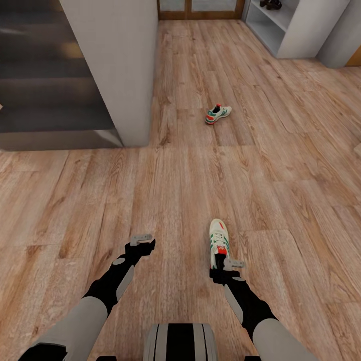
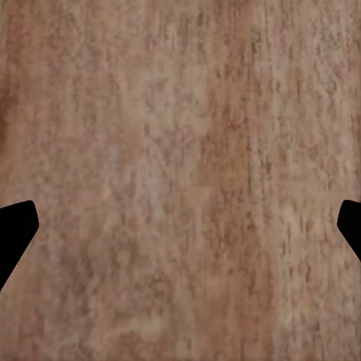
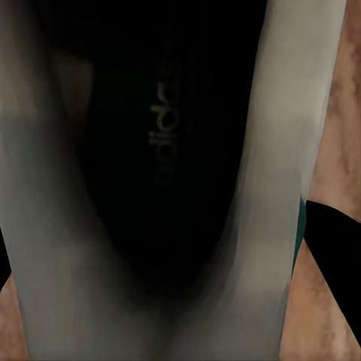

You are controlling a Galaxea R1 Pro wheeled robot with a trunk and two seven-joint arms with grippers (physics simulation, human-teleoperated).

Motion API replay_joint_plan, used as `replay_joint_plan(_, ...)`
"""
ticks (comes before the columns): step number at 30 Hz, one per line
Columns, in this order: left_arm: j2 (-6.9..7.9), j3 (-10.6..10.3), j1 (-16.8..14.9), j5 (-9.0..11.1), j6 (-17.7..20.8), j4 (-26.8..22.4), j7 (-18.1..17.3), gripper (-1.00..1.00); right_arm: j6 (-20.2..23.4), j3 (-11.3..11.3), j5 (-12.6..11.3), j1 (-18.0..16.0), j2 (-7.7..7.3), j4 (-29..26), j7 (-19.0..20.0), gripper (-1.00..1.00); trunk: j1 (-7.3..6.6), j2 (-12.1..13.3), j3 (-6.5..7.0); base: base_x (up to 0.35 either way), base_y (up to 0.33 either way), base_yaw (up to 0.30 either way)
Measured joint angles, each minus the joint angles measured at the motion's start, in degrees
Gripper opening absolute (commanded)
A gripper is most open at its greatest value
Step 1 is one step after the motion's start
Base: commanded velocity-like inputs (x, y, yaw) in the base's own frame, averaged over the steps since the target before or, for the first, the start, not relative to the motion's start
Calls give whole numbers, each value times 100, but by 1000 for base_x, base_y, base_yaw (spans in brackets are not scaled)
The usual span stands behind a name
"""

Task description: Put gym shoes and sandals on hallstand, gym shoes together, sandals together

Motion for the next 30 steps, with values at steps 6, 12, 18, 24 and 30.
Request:
replay_joint_plan(6,0,0,0,0,0,0,1,100,-1,-1,-4,0,0,-1,-3,-100,0,0,0,0,0,0)
replay_joint_plan(12,0,0,0,0,0,0,6,100,-1,-1,-4,0,0,0,-3,-100,0,0,0,0,0,0)
replay_joint_plan(18,0,3,0,0,0,0,6,100,-1,3,-3,0,0,-2,-1,-100,-13,6,110,0,0,0)
replay_joint_plan(24,7,9,0,0,0,0,6,100,-1,5,4,0,0,-16,-1,-100,-29,14,243,0,0,0)
replay_joint_plan(30,8,9,0,0,7,1,8,100,25,4,21,-2,8,-708,2,-100,-45,22,377,0,0,0)
